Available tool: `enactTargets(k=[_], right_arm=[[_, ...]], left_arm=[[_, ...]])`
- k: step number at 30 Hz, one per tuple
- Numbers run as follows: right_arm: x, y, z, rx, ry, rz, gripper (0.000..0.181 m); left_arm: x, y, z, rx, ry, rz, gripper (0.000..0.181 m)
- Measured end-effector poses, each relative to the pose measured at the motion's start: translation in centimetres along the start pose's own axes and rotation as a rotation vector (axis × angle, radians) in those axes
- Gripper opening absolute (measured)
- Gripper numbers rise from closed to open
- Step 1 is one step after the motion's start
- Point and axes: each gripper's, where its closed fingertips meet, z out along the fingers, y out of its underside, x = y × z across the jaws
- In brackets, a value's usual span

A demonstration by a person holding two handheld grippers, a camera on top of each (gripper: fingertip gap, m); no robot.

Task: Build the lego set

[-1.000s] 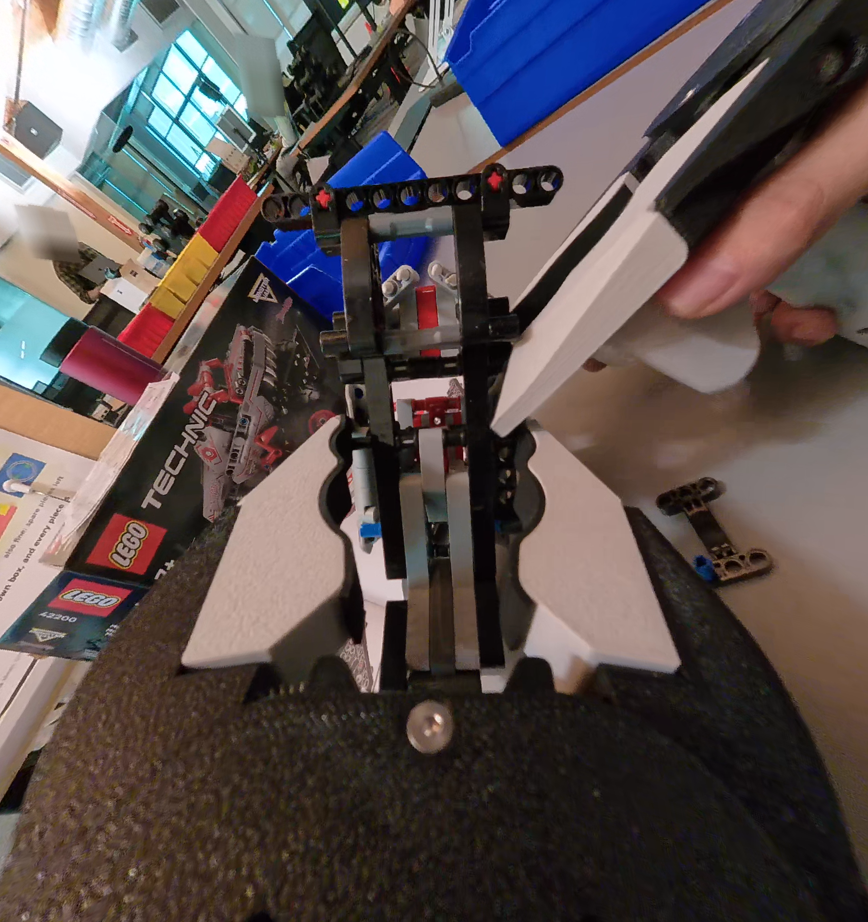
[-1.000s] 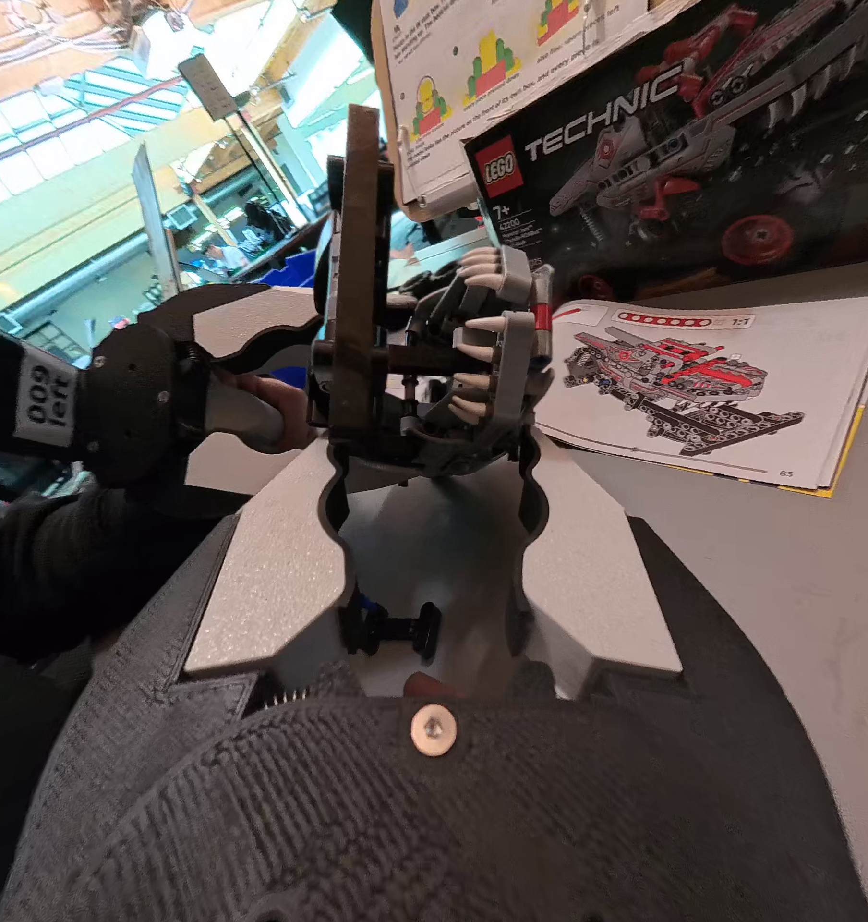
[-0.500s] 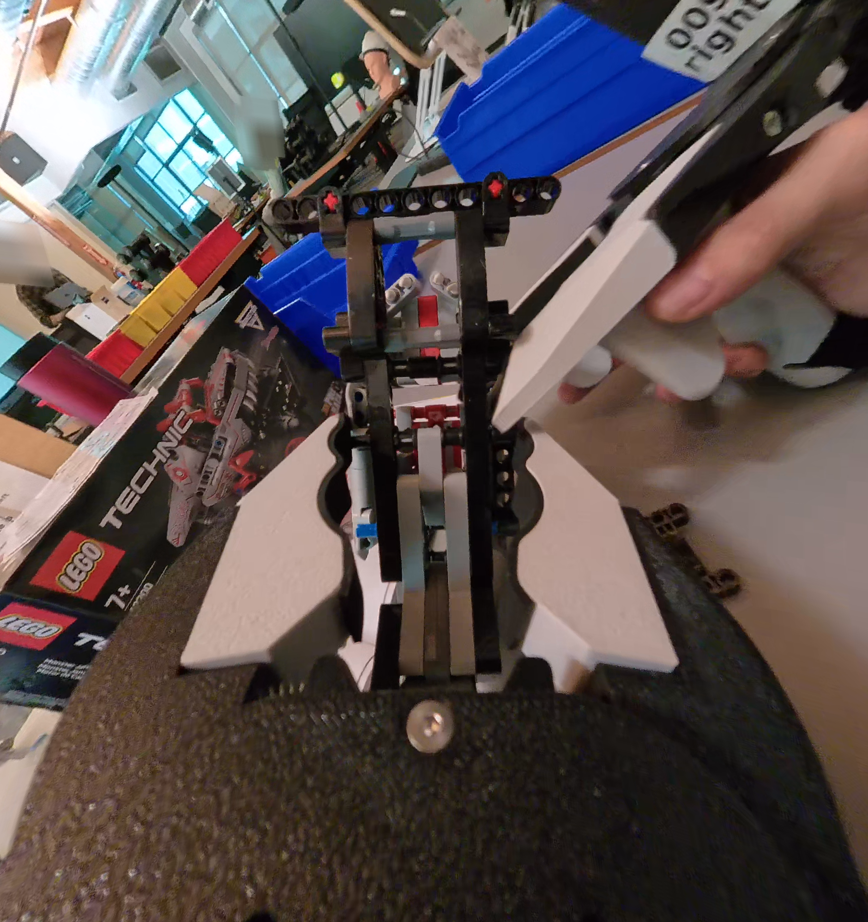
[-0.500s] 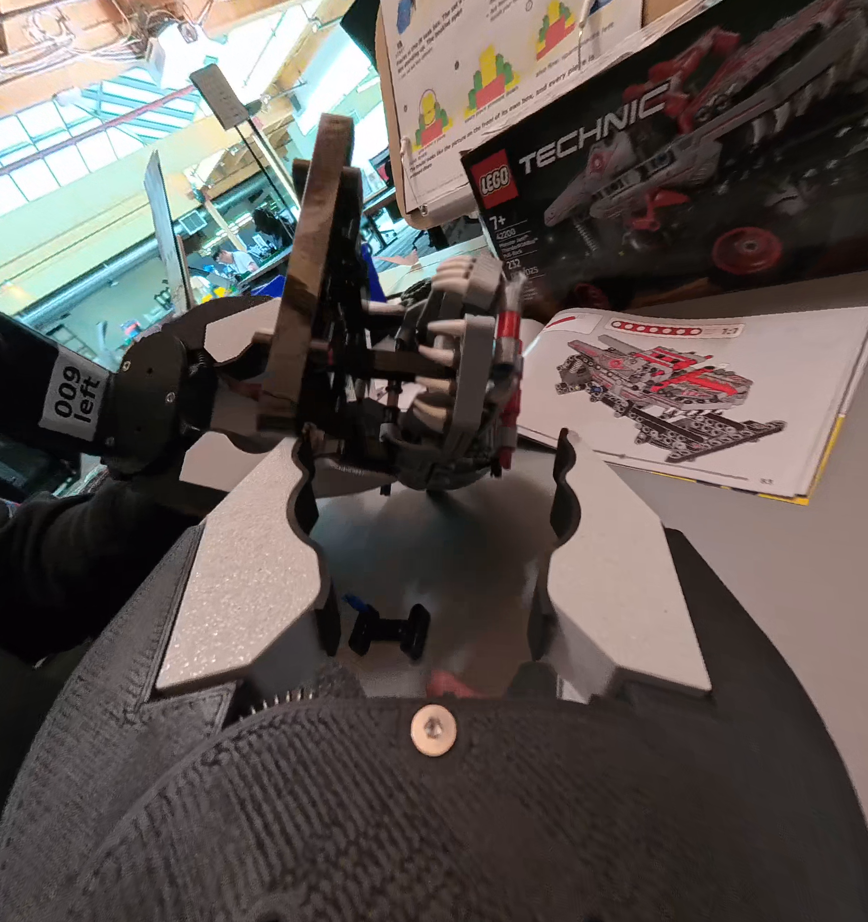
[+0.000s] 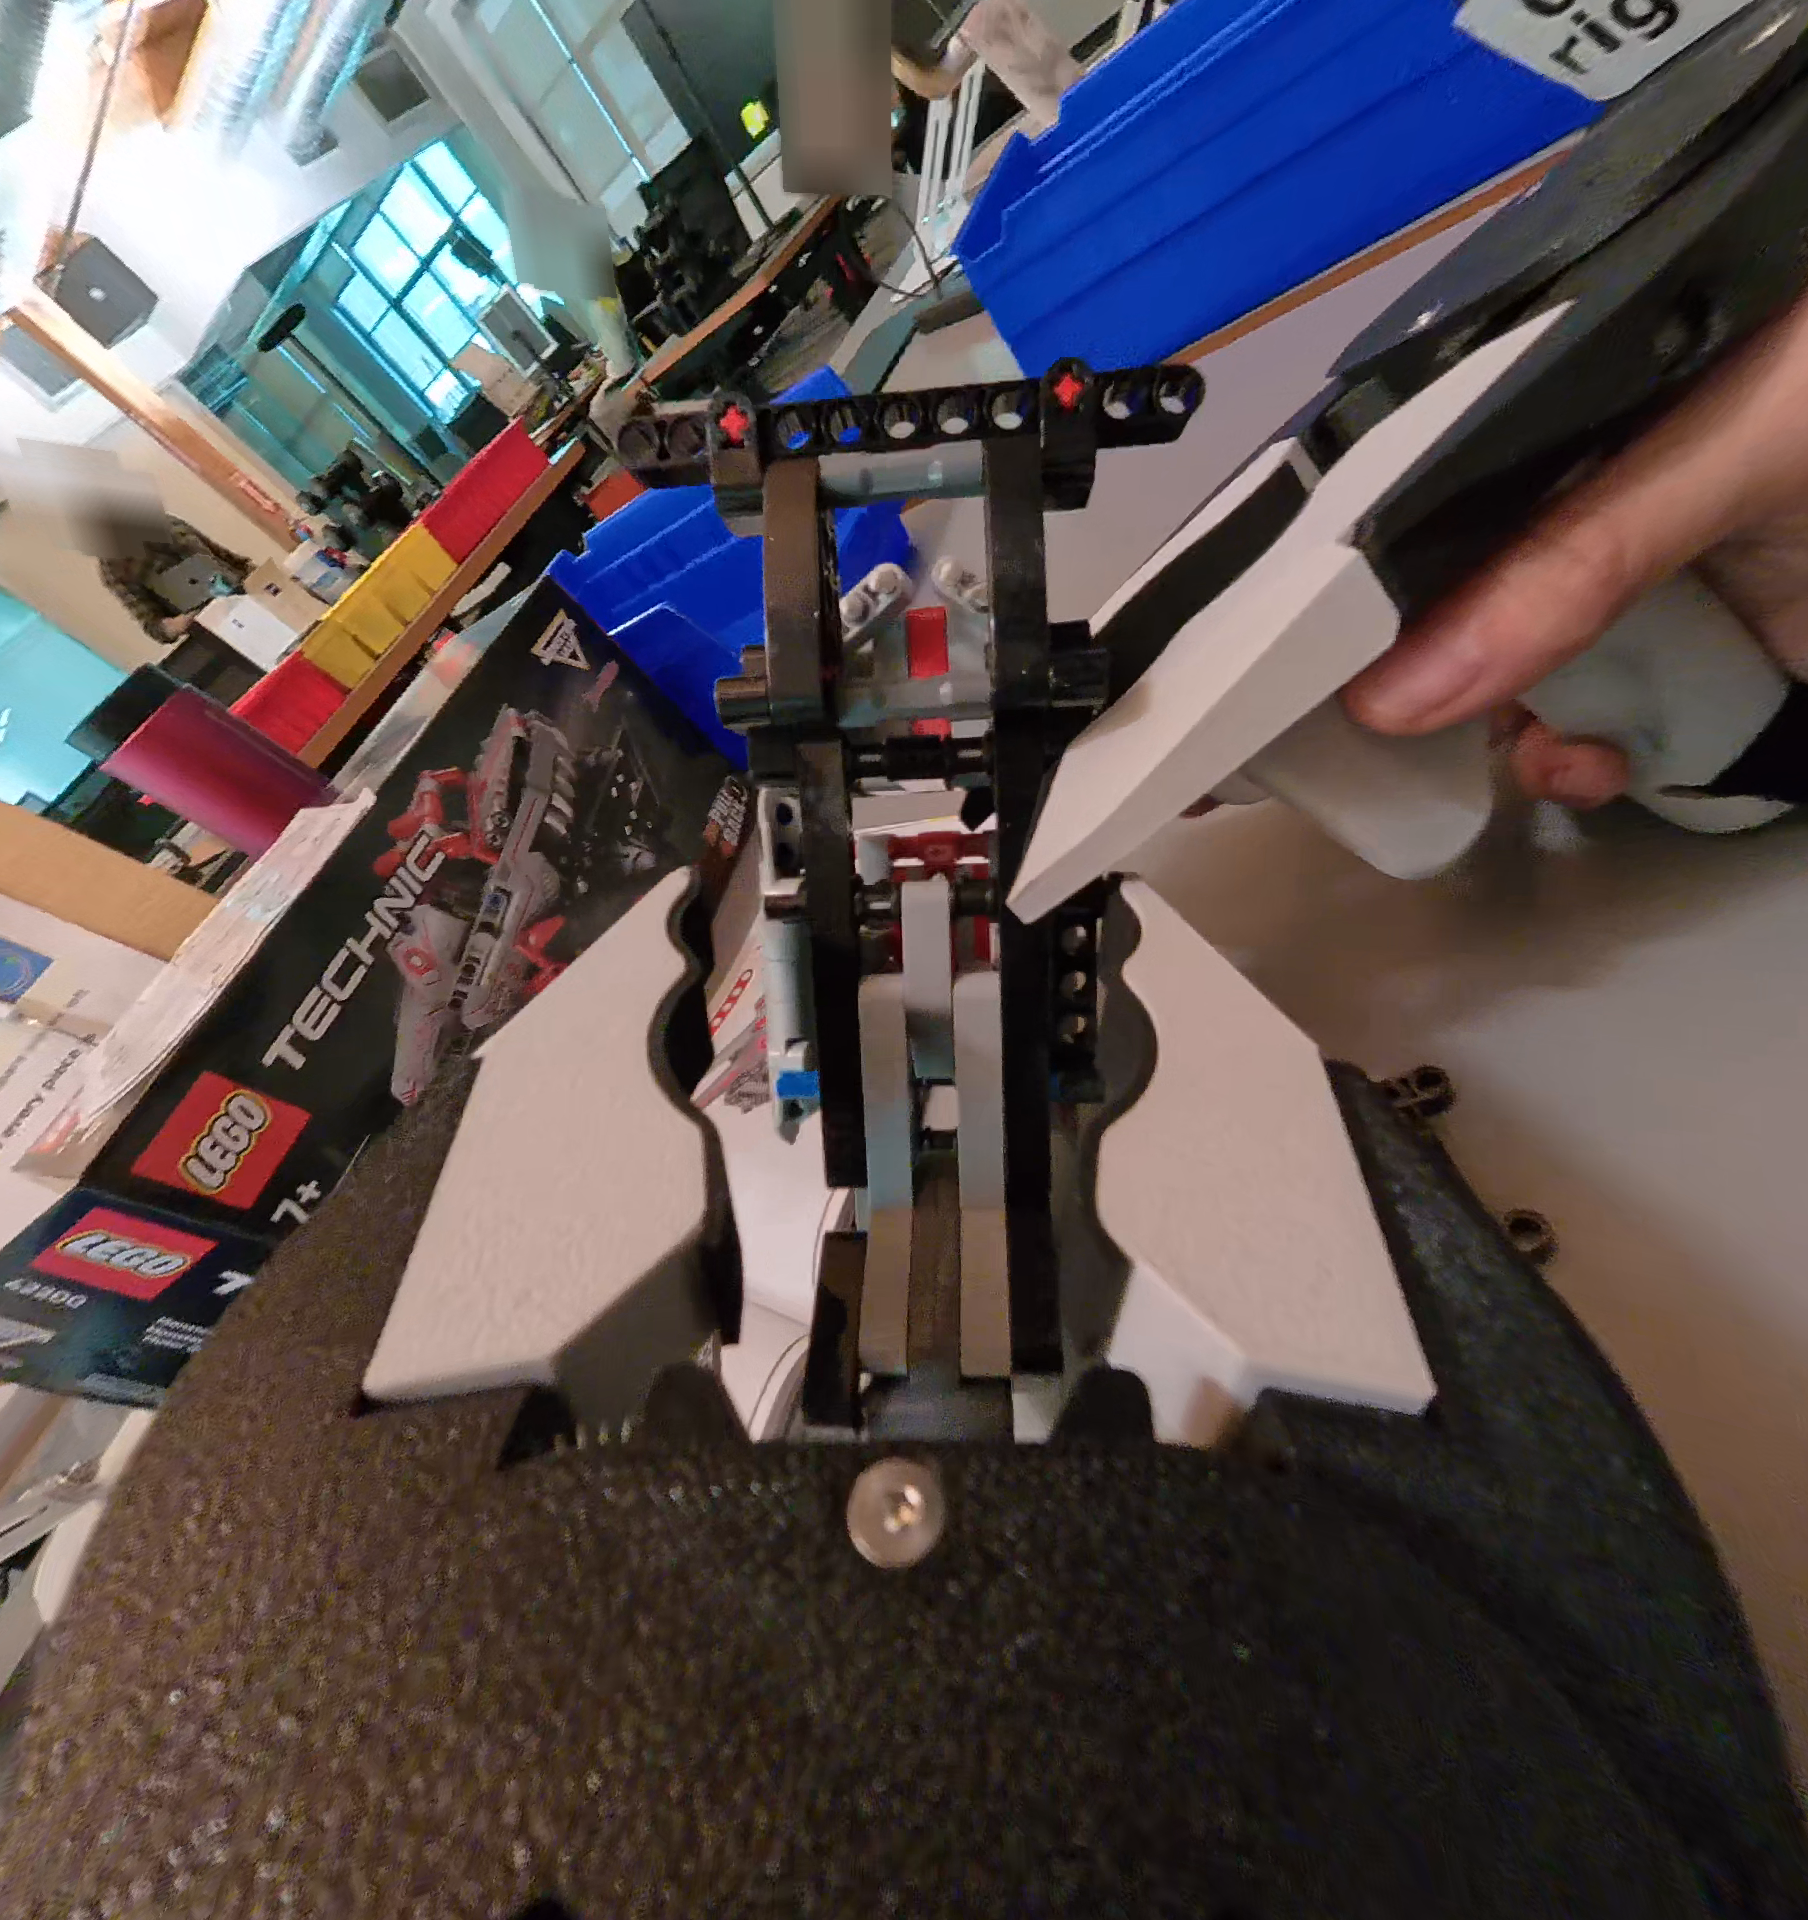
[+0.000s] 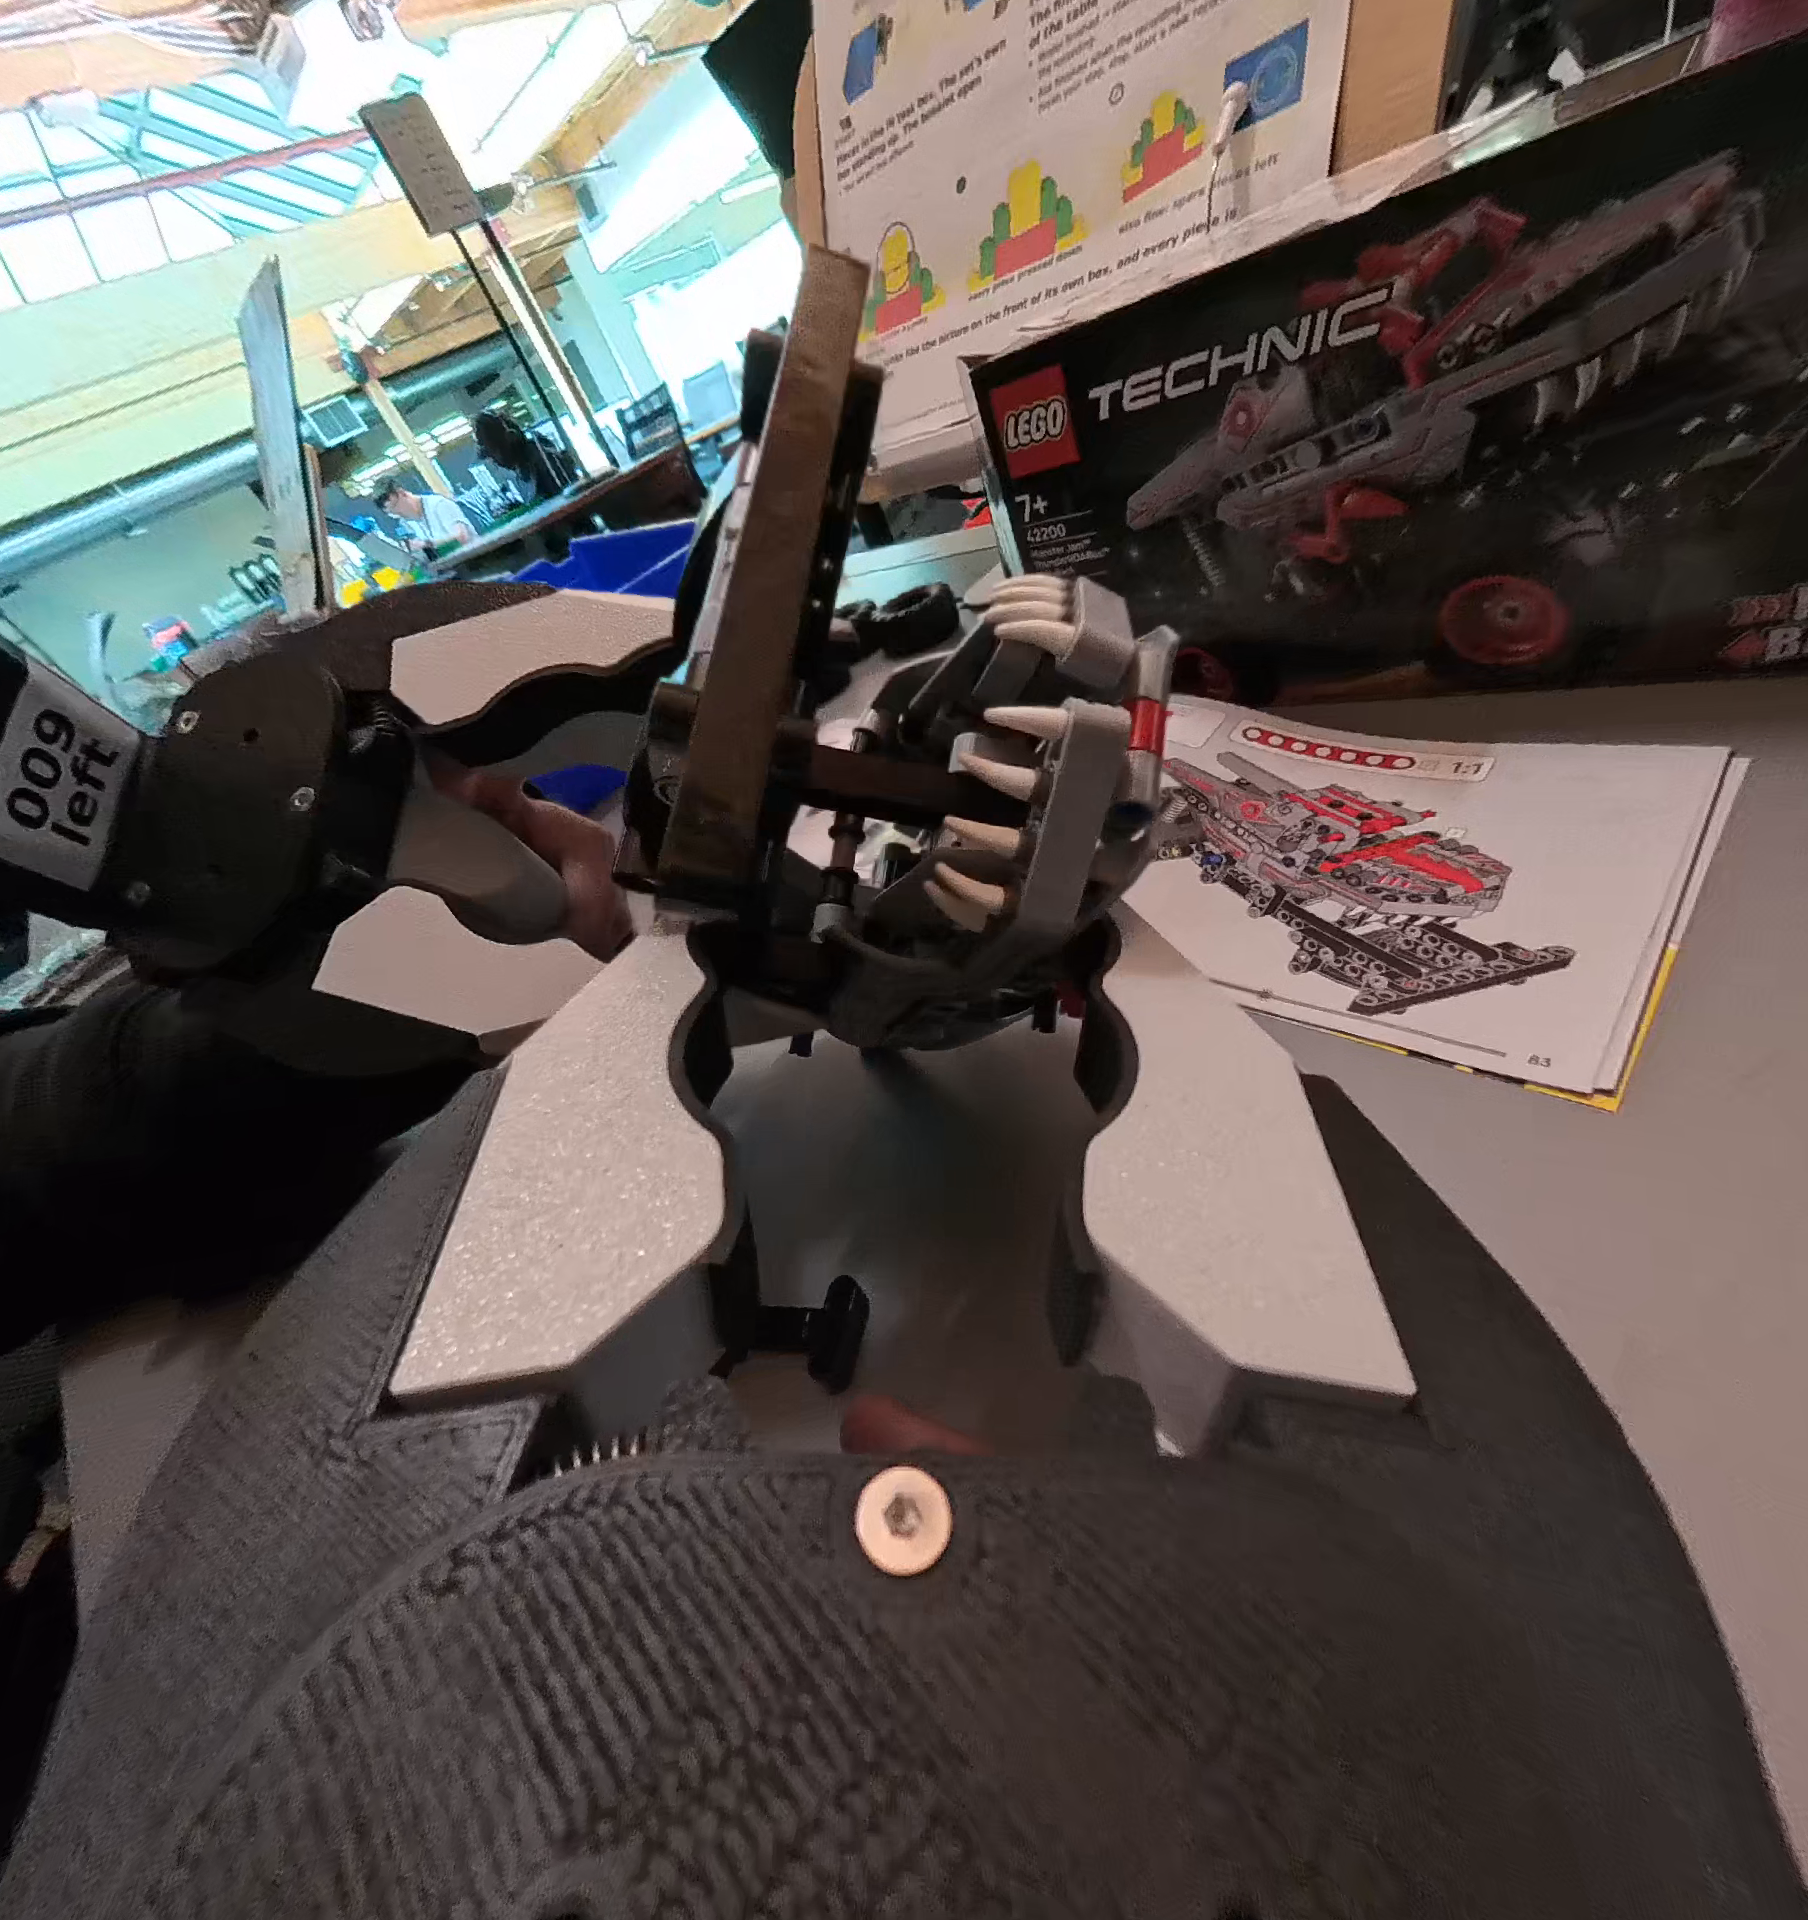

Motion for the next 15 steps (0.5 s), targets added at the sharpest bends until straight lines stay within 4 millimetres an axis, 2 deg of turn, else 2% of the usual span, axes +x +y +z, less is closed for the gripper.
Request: enactTargets(k=[2,10,15], right_arm=[[-0.05,0.04,0.05,0.0,-0.007,0.014,0.066],[-0.14,0.01,0.11,0.004,-0.011,0.021,0.067],[-0.27,-0.21,0.04,0.021,-0.056,0.067,0.071]], left_arm=[[0.46,0.01,0.01,-0.013,0.025,0.007,0.063],[0.39,0.13,-0.12,-0.019,0.001,0.005,0.06],[0.57,0.03,0.06,-0.006,0.043,-0.035,0.06]])
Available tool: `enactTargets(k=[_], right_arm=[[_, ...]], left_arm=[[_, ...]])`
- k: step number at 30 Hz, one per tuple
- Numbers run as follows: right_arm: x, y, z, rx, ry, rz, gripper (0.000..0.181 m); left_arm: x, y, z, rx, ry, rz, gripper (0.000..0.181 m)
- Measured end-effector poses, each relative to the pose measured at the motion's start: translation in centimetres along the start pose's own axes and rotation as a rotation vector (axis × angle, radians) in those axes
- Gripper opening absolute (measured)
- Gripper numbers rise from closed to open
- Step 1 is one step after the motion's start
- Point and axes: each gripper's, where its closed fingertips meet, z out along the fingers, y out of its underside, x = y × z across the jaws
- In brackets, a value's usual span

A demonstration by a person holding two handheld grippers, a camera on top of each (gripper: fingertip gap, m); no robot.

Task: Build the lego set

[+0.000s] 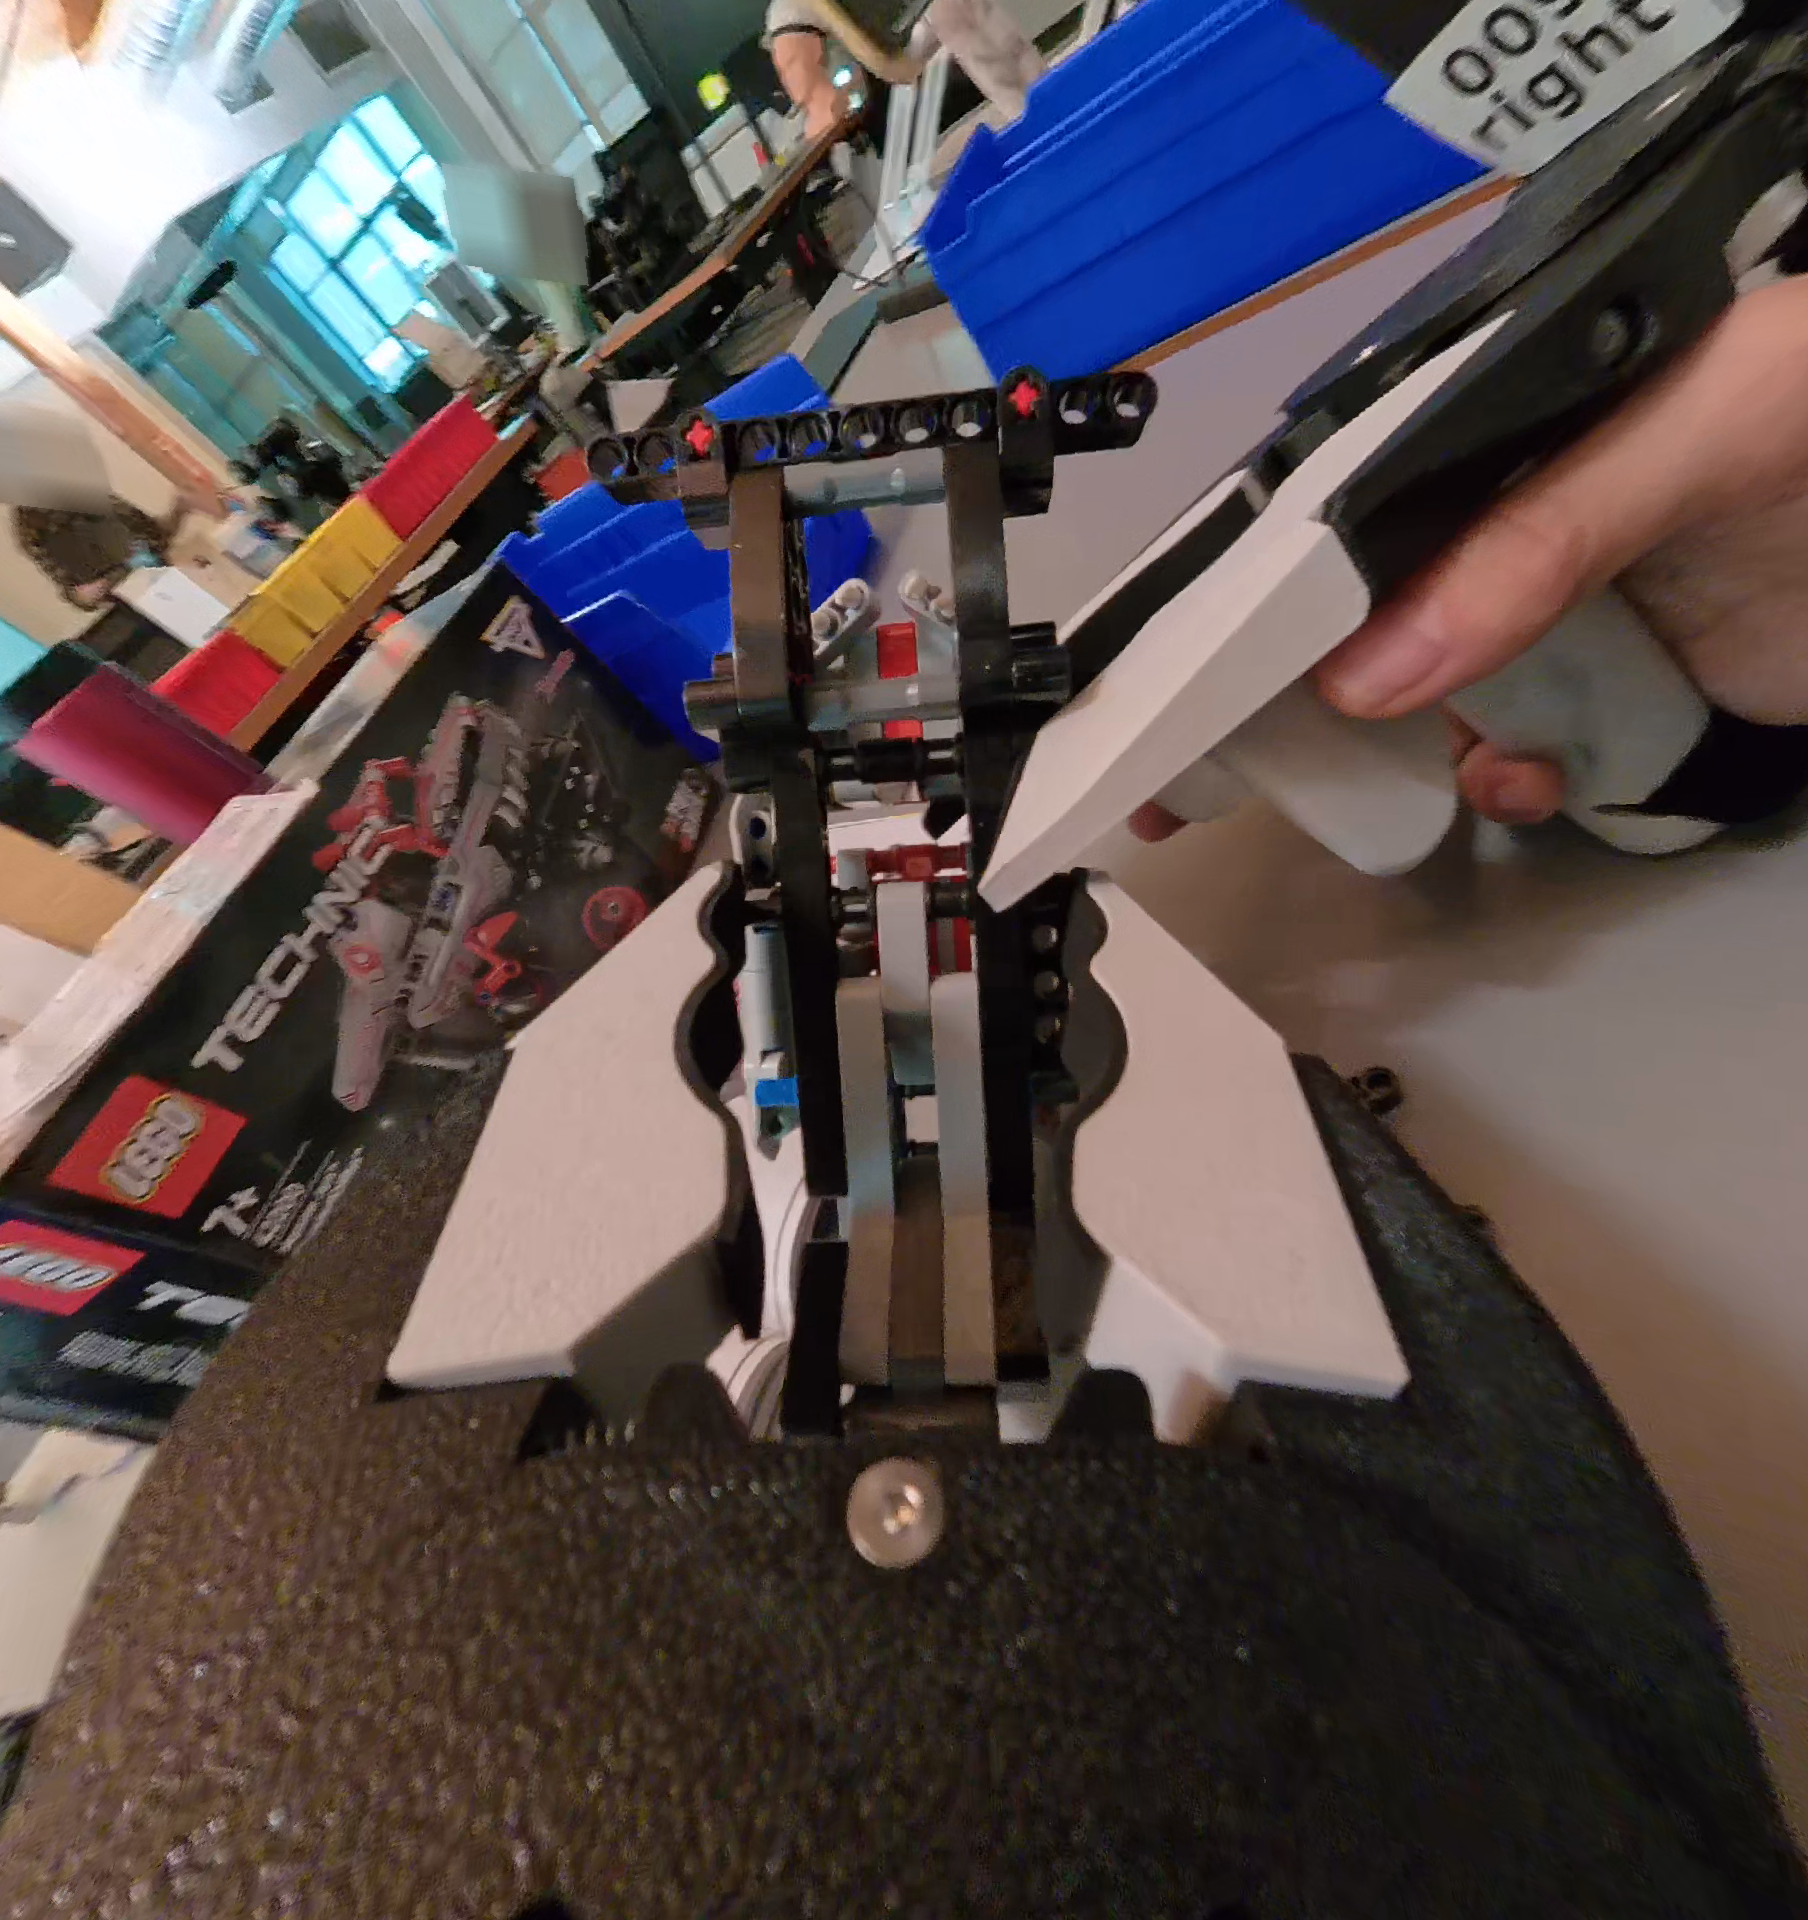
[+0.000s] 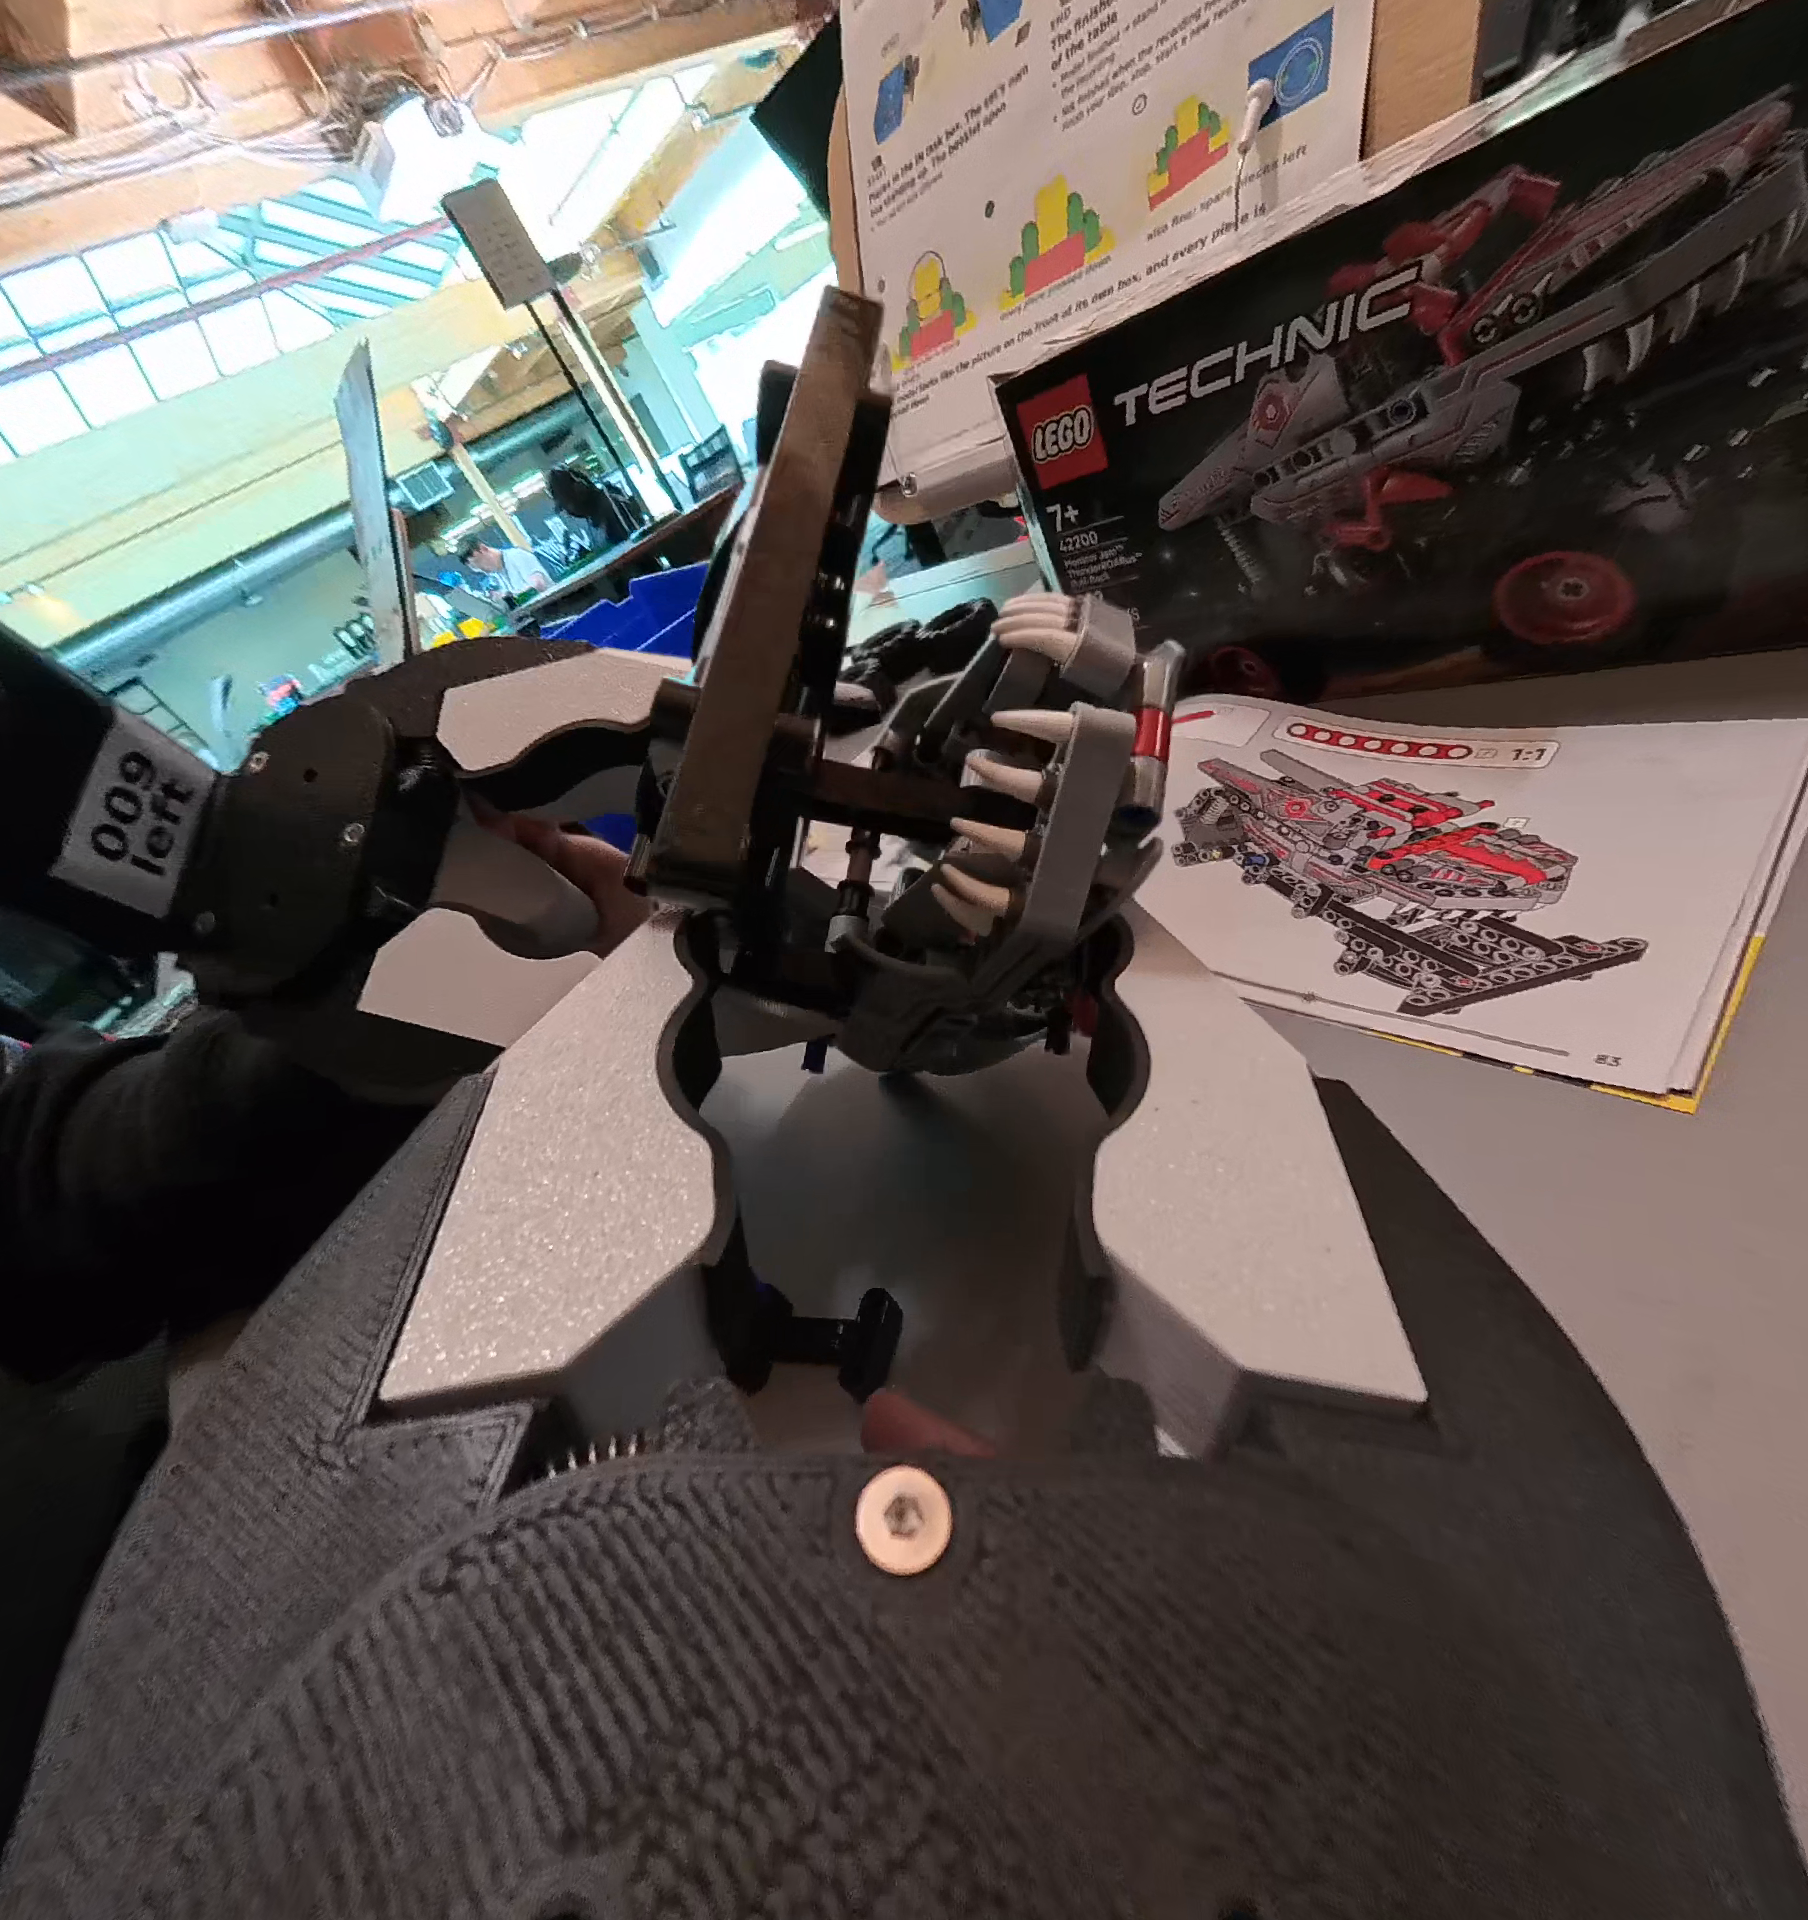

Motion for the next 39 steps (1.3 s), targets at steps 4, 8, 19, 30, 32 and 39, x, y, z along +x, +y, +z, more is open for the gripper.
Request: enactTargets(k=[4,8,19,30,32,39], right_arm=[[0.2,-0.1,0.1,0.005,-0.019,0.046,0.067],[0.9,-0.2,0.2,0.028,-0.035,0.162,0.067],[0.6,-0.9,-1.4,0.055,-0.084,0.159,0.062],[1.2,-0.7,-0.8,0.088,-0.023,0.189,0.089],[1.1,-0.8,-0.4,0.09,-0.021,0.182,0.09],[0.5,-1.1,-0.4,0.106,-0.02,0.114,0.063]], left_arm=[[0.4,0.3,0.0,-0.018,0.076,0.018,0.066],[0.3,1.3,0.2,-0.097,0.065,0.043,0.068],[-0.8,1.3,0.1,-0.048,0.043,-0.13,0.062],[-0.8,0.5,-0.1,0.08,0.059,-0.148,0.061],[-0.5,0.4,-0.1,0.072,0.027,-0.06,0.061],[-0.3,0.5,0.1,0.052,-0.007,-0.017,0.063]])
